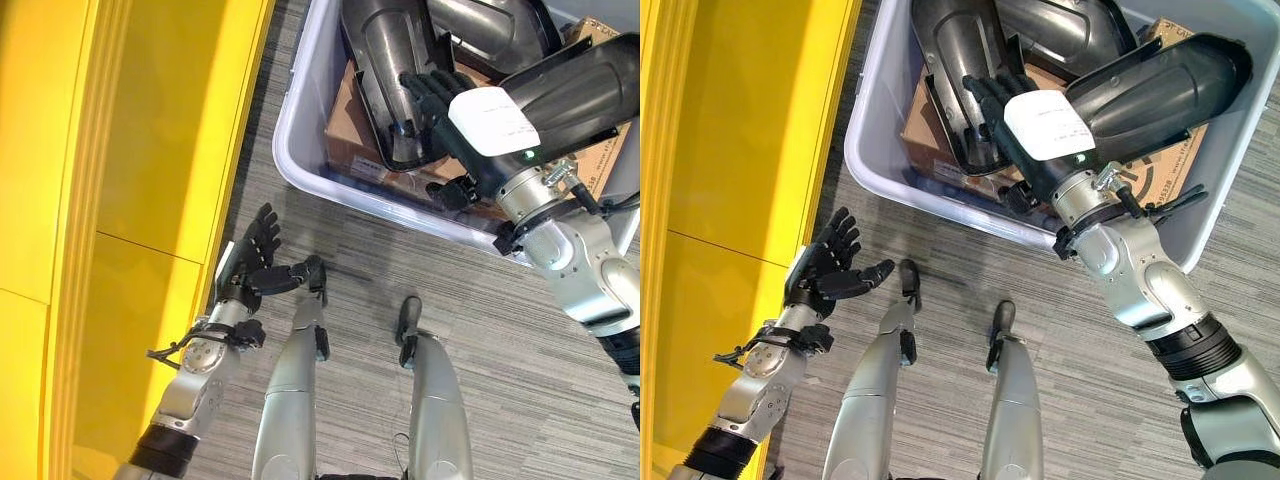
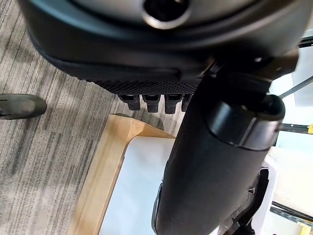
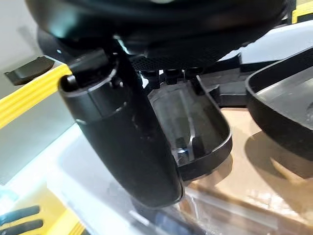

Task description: Move parts from the plastic box to the shelf.

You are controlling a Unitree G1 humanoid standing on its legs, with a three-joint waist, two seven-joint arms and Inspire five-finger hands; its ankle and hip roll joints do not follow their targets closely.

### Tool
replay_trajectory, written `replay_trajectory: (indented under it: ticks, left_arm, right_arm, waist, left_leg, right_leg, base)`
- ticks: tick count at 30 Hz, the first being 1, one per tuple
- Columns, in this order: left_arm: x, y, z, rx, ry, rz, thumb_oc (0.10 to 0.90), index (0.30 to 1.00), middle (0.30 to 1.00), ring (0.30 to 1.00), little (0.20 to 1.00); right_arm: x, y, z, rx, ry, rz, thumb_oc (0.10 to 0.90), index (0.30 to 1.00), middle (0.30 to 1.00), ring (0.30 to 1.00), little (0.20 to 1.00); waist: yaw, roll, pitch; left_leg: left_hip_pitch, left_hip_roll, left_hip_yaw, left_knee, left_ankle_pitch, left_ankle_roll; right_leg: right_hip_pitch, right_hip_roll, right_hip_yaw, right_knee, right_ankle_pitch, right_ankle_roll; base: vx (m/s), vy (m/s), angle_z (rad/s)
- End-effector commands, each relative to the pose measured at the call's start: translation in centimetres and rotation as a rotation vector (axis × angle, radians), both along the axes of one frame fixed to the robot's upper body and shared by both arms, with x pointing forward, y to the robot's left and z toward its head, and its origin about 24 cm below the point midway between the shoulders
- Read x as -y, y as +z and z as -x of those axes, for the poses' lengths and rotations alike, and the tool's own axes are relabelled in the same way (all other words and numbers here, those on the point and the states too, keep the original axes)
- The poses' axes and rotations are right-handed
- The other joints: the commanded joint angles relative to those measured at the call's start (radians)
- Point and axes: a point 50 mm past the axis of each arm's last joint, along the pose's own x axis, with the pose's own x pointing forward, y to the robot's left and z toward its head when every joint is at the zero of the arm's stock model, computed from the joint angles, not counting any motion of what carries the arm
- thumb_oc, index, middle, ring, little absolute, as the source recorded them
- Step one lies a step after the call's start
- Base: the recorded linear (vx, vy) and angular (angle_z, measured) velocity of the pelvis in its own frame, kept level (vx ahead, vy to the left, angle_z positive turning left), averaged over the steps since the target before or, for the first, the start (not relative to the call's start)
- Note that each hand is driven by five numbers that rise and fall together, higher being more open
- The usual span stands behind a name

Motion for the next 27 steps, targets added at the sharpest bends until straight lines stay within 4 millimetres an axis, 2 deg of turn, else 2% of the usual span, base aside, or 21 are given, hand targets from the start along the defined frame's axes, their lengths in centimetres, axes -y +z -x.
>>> replay_trajectory:
  ticks: [1, 4, 5, 6, 7, 8, 11, 12, 16, 24, 27]
  left_arm:
    - [1.1, 1.6, 0.6, 0.13, -0.047, 0.046, 0.9, 1.0, 1.0, 1.0, 1.0]
    - [1.1, 1.6, 0.7, 0.137, -0.049, 0.044, 0.9, 1.0, 1.0, 1.0, 1.0]
    - [1.2, 1.4, 0.8, 0.128, -0.052, 0.045, 0.9, 1.0, 1.0, 1.0, 1.0]
    - [1.1, 1.8, 0.7, 0.14, -0.051, 0.044, 0.9, 1.0, 1.0, 1.0, 1.0]
    - [1.2, 1.6, 0.8, 0.135, -0.056, 0.042, 0.9, 1.0, 1.0, 1.0, 1.0]
    - [1.3, 1.9, 0.7, 0.148, -0.059, 0.04, 0.9, 1.0, 1.0, 1.0, 1.0]
    - [1.3, 2.1, 0.8, 0.151, -0.059, 0.042, 0.9, 1.0, 1.0, 1.0, 1.0]
    - [1.4, 1.6, 1.0, 0.136, -0.059, 0.044, 0.9, 1.0, 1.0, 1.0, 1.0]
    - [1.4, 1.8, 1.3, 0.152, -0.06, 0.044, 0.9, 1.0, 1.0, 1.0, 1.0]
    - [1.7, 1.9, 1.4, 0.163, -0.065, 0.057, 0.9, 1.0, 1.0, 1.0, 1.0]
    - [1.8, 2.0, 1.4, 0.167, -0.068, 0.059, 0.9, 1.0, 1.0, 1.0, 1.0]
  right_arm:
    - [-0.8, 5.9, 1.8, 0.283, 0.041, 0.014, 0.9, 1.0, 1.0, 1.0, 1.0]
    - [-0.7, 6.1, 1.4, 0.28, 0.023, 0.001, 0.9, 1.0, 1.0, 1.0, 1.0]
    - [-0.6, 5.8, 1.1, 0.265, 0.014, 0.0, 0.9, 1.0, 1.0, 1.0, 1.0]
    - [-0.6, 6.2, 1.2, 0.276, 0.015, -0.001, 0.9, 1.0, 1.0, 1.0, 1.0]
    - [-0.6, 5.9, 1.1, 0.267, 0.009, -0.002, 0.9, 1.0, 1.0, 1.0, 1.0]
    - [-0.6, 6.3, 1.0, 0.279, 0.007, -0.002, 0.9, 1.0, 1.0, 1.0, 1.0]
    - [-0.8, 6.4, 0.9, 0.281, 0.006, -0.002, 0.9, 1.0, 1.0, 1.0, 1.0]
    - [-0.8, 6.0, 0.8, 0.266, 0.006, 0.0, 0.9, 1.0, 1.0, 1.0, 1.0]
    - [-1.0, 5.8, 0.8, 0.267, -0.007, 0.006, 0.9, 1.0, 1.0, 1.0, 1.0]
    - [-1.8, 7.2, 1.2, 0.509, -0.06, 0.159, 0.9, 1.0, 1.0, 1.0, 1.0]
    - [-1.9, 7.4, 1.2, 0.513, -0.072, 0.18, 0.9, 1.0, 1.0, 1.0, 1.0]
  waist:
    - [-0.01, 0.077, -0.014]
    - [-0.004, 0.082, -0.014]
    - [-0.005, 0.083, -0.014]
    - [-0.003, 0.085, -0.014]
    - [-0.003, 0.085, -0.014]
    - [0.002, 0.09, -0.014]
    - [0.006, 0.093, -0.014]
    - [0.004, 0.092, -0.014]
    - [0.009, 0.097, -0.014]
    - [0.022, 0.11, -0.014]
    - [0.023, 0.111, -0.014]
  left_leg:
    - [0.038, 0.002, -0.026, 0.093, -0.19, -0.053]
    - [0.025, 0.001, -0.027, 0.095, -0.189, -0.054]
    - [0.042, -0.005, -0.032, 0.102, -0.214, -0.062]
    - [0.019, -0.001, -0.026, 0.096, -0.189, -0.054]
    - [0.029, -0.004, -0.031, 0.104, -0.208, -0.061]
    - [0.0, -0.002, -0.026, 0.104, -0.189, -0.054]
    - [-0.018, -0.003, -0.027, 0.11, -0.19, -0.055]
    - [0.002, -0.009, -0.032, 0.12, -0.218, -0.063]
    - [-0.029, -0.011, -0.033, 0.128, -0.217, -0.065]
    - [-0.054, -0.014, -0.034, 0.139, -0.217, -0.064]
    - [-0.057, -0.013, -0.034, 0.138, -0.216, -0.065]
  right_leg:
    - [-0.019, 0.044, -0.06, -0.022, 0.026, -0.047]
    - [-0.033, 0.043, -0.062, -0.016, 0.024, -0.049]
    - [-0.018, 0.04, -0.052, -0.004, -0.002, -0.041]
    - [-0.041, 0.042, -0.061, -0.01, 0.021, -0.049]
    - [-0.032, 0.04, -0.054, -0.002, 0.003, -0.043]
    - [-0.061, 0.039, -0.063, 0.0, 0.02, -0.05]
    - [-0.08, 0.036, -0.065, 0.012, 0.017, -0.051]
    - [-0.06, 0.033, -0.055, 0.023, -0.01, -0.044]
    - [-0.092, 0.031, -0.053, 0.038, -0.013, -0.045]
    - [-0.117, 0.023, -0.056, 0.055, -0.014, -0.041]
    - [-0.119, 0.022, -0.055, 0.053, -0.013, -0.039]
  base:
    - [0.0, 0.0, 0.0]
    - [0.02, -0.001, 0.0]
    - [0.0, 0.0, 0.0]
    - [0.05, -0.001, 0.03]
    - [-0.06, 0.008, 0.03]
    - [0.0, 0.0, 0.03]
    - [0.01, -0.002, 0.03]
    - [0.06, -0.009, 0.1]
    - [0.01, 0.0, 0.04]
    - [0.0, 0.002, 0.0]
    - [0.0, 0.0, 0.0]
